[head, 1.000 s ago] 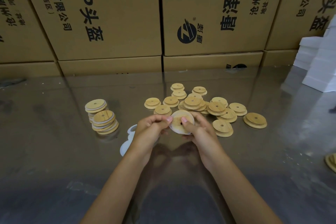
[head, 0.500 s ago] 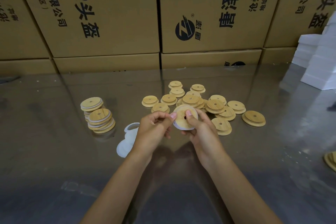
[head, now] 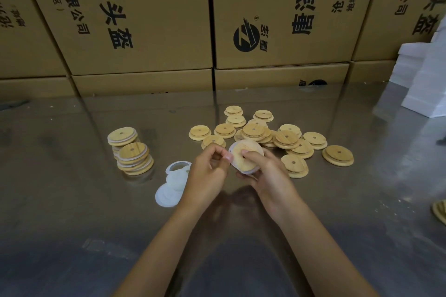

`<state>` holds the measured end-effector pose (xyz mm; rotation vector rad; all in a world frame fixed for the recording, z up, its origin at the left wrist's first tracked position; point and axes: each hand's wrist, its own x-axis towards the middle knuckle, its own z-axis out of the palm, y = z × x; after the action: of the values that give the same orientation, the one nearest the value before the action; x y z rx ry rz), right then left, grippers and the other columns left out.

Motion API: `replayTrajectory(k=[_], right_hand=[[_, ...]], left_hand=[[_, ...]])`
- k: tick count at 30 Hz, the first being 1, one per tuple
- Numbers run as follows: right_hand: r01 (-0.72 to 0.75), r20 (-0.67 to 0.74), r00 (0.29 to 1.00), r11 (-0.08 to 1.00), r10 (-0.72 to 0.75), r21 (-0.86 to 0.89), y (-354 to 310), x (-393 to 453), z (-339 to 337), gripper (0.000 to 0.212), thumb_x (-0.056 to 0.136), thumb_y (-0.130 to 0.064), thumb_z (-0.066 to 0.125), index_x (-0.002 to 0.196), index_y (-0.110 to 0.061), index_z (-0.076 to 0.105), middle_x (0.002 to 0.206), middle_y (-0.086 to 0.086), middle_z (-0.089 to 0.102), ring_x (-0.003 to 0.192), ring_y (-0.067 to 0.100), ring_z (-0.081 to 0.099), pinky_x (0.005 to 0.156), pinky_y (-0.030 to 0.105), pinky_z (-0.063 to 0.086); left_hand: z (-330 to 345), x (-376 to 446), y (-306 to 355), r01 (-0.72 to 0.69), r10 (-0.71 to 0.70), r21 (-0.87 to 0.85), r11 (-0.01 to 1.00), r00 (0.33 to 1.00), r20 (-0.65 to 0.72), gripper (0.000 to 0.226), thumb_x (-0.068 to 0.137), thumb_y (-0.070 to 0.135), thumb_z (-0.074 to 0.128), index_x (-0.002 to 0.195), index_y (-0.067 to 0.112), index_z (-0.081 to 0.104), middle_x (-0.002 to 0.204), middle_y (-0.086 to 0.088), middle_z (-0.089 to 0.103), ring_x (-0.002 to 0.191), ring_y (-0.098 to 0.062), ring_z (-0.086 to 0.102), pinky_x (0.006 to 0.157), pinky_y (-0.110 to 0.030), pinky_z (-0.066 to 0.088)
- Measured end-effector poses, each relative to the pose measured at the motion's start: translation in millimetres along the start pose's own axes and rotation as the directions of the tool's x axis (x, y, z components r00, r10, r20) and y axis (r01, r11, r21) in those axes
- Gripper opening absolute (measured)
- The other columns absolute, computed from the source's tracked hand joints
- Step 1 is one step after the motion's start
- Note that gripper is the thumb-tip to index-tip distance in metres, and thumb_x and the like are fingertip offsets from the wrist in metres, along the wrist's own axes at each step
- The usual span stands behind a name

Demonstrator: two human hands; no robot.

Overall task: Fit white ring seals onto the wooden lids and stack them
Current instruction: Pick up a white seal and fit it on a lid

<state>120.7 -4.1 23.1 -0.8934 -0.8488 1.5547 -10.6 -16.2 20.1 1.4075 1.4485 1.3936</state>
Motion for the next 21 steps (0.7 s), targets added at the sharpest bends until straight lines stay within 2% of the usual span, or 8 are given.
replayTrajectory(k=[3,8,11,15,17,21], right_hand=[[-0.003,-0.012,1.0,0.993,0.002,-0.117,3,-2,1,0.012,0.091,-0.015,0.066,0.099,-0.013,0.075,0.08,-0.001,0.075,0.072,0.008,0.069,0.07,0.026,0.054],[-0.017,0.034,0.999,0.987,0.023,-0.163,3,-3,0,0.017,0.095,-0.019,0.064,0.105,-0.011,0.075,0.093,0.009,0.075,0.085,0.016,0.067,0.079,0.03,0.052],[0.019,0.042,0.999,0.986,-0.013,-0.167,2,-3,-1,0.02,0.095,-0.018,0.062,0.107,-0.007,0.073,0.1,0.015,0.074,0.09,0.018,0.065,0.084,0.033,0.047],[0.023,0.039,0.999,0.992,-0.018,-0.123,-1,-1,-6,0.015,0.096,-0.019,0.061,0.095,-0.012,0.074,0.088,0.003,0.073,0.081,0.01,0.066,0.077,0.027,0.048],[-0.005,0.033,0.999,0.996,0.008,-0.085,-2,1,-8,0.018,0.096,-0.021,0.061,0.103,-0.009,0.072,0.094,0.004,0.072,0.086,0.012,0.066,0.075,0.025,0.049],[-0.035,0.018,0.999,0.999,0.035,0.032,-4,6,-10,0.022,0.097,-0.021,0.06,0.111,-0.007,0.068,0.104,0.008,0.07,0.099,0.019,0.064,0.09,0.033,0.049]], left_hand=[[0,-1,-1,-0.053,0.052,0.055,0.997,0.999,0.016,0.015,0.093,0.014,0.058,0.08,0.02,0.059,0.07,-0.003,0.064,0.067,-0.02,0.058,0.056,-0.028,0.041],[-4,2,-4,-0.101,0.098,0.208,0.973,0.995,0.023,0.016,0.096,0.018,0.054,0.081,0.023,0.056,0.068,0.009,0.06,0.069,-0.013,0.057,0.064,-0.027,0.043],[-5,5,-4,-0.081,0.073,0.18,0.98,0.996,0.055,0.017,0.097,0.016,0.052,0.081,0.02,0.055,0.066,0.01,0.055,0.067,-0.013,0.05,0.065,-0.029,0.04],[-6,6,-3,-0.064,0.048,0.188,0.98,0.995,0.09,0.016,0.097,0.019,0.053,0.082,0.02,0.057,0.065,0.01,0.051,0.064,-0.011,0.047,0.062,-0.027,0.039],[-5,5,-1,-0.064,0.044,0.179,0.982,0.992,0.114,0.017,0.098,0.021,0.053,0.081,0.022,0.057,0.065,0.01,0.051,0.063,-0.01,0.046,0.062,-0.025,0.039],[-1,1,2,-0.077,0.052,0.151,0.986,0.985,0.163,0.018,0.098,0.025,0.052,0.08,0.024,0.056,0.066,0.01,0.051,0.067,-0.011,0.047,0.065,-0.025,0.039]])
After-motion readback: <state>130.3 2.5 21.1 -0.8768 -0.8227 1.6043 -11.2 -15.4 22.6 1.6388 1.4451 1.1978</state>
